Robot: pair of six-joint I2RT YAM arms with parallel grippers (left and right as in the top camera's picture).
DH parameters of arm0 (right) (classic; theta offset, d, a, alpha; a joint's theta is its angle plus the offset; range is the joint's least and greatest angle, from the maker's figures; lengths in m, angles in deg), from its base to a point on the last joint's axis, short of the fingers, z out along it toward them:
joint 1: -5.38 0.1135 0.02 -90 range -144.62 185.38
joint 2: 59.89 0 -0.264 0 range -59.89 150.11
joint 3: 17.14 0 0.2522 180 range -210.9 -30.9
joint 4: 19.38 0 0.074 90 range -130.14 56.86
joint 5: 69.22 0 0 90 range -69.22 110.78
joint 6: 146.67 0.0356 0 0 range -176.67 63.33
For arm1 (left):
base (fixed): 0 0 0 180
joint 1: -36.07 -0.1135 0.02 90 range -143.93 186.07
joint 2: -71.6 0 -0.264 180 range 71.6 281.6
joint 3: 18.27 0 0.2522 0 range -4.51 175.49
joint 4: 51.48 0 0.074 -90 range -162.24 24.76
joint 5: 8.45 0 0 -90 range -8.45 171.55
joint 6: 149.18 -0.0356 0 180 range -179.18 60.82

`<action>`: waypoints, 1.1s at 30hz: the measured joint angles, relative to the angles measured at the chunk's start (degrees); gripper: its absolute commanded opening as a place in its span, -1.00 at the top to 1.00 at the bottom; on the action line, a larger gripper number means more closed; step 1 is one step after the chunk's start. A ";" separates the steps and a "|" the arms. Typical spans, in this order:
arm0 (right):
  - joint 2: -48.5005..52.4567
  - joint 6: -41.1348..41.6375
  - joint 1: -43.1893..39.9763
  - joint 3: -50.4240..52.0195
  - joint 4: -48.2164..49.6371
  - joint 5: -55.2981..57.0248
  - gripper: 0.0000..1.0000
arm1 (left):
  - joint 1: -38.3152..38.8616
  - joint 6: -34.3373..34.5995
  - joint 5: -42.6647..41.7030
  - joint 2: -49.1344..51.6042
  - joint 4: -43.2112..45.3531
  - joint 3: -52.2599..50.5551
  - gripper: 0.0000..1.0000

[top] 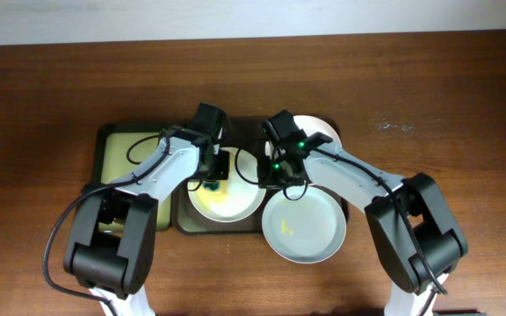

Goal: Clean dirty plates on tray and stack at the side

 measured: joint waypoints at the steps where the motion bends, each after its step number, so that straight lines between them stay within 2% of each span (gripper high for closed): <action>1: -0.07 0.00 0.00 0.72 0.92 -0.07 0.92 | 0.00 0.00 0.00 0.00 -0.04 0.00 1.00; 10: -0.07 -0.02 0.02 1.75 2.69 -2.08 0.92 | -0.04 -1.29 -0.11 -0.13 -4.72 -0.07 1.00; 13: -0.07 -0.46 0.00 1.90 2.51 -2.01 0.92 | -1.55 -6.47 -7.61 -0.15 -8.04 -0.35 1.00; 21: -0.07 -0.66 0.00 1.95 2.67 -1.92 0.92 | -1.99 -10.67 -17.18 0.13 -11.58 -1.20 1.00; 25: -0.07 -0.68 0.00 1.95 2.71 -1.68 0.92 | -2.36 -13.53 -29.75 1.75 -11.54 -1.99 1.00; 26: -0.07 -0.68 0.00 1.95 2.78 -1.68 0.92 | -2.84 -13.60 -32.33 2.45 -11.91 -1.20 1.00; 29: 0.04 -0.24 0.00 2.05 3.08 -1.66 0.92 | -7.74 -14.16 -37.13 3.30 -17.07 11.15 1.00; 31: 0.04 -0.20 0.00 2.05 3.10 -1.66 0.92 | -9.42 -14.23 -33.53 3.13 -18.16 16.31 1.00; 33: 0.04 -0.22 0.00 2.05 3.15 -1.66 0.92 | -8.46 -14.21 -24.52 3.08 -19.08 16.24 1.00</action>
